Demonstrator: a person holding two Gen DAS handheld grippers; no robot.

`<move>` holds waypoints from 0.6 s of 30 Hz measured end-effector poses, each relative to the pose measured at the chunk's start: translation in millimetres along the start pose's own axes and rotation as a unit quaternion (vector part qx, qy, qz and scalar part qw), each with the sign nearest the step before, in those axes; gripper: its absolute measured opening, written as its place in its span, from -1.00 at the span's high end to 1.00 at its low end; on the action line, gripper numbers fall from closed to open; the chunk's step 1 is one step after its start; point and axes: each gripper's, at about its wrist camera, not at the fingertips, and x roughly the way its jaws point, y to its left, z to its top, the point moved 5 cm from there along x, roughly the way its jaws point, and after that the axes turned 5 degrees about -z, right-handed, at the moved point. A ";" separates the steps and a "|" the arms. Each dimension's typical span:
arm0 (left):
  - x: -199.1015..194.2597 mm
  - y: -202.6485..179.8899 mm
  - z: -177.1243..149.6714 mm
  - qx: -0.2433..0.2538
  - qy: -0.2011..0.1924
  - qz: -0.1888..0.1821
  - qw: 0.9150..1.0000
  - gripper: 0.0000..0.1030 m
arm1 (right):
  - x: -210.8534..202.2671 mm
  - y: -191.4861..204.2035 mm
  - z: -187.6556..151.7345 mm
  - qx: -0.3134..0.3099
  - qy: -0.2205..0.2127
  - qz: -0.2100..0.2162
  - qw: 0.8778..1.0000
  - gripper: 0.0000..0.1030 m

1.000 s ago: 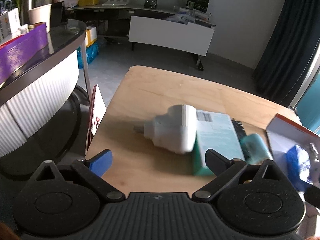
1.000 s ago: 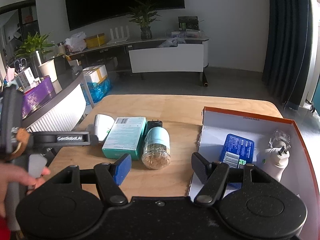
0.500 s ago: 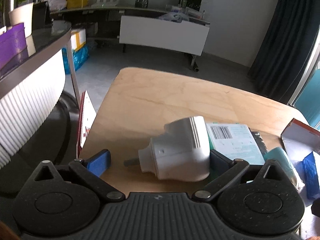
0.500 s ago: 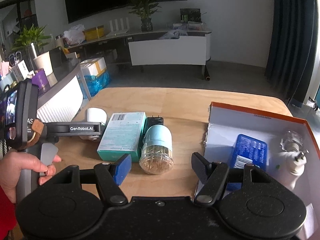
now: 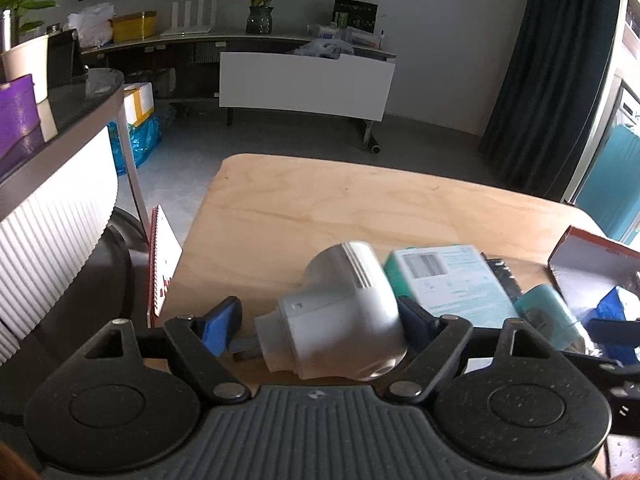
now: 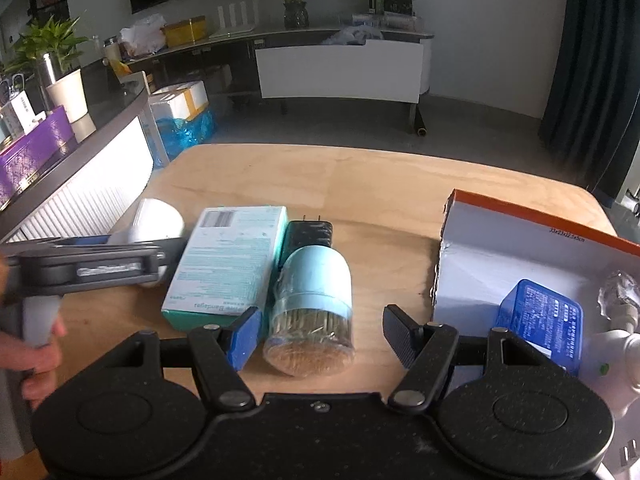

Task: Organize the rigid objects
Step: 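Grasp the large white plug with the left gripper while the right grasps the blue-lidded jar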

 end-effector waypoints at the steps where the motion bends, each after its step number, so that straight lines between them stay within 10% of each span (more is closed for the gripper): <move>1: -3.2 -0.4 0.7 -0.002 -0.002 -0.002 1.000 -0.64 | 1.7 -2.0 0.6 0.003 0.001 -0.004 1.000 -0.55; 15: -24.9 -3.0 -8.4 -0.019 -0.005 -0.021 1.000 -0.62 | 12.2 0.8 -4.1 -0.003 0.014 -0.001 1.000 -0.13; 18: -36.5 -6.4 -9.1 -0.024 -0.011 -0.031 0.999 -0.09 | -2.5 -5.8 -6.8 0.018 0.001 0.002 1.000 -0.13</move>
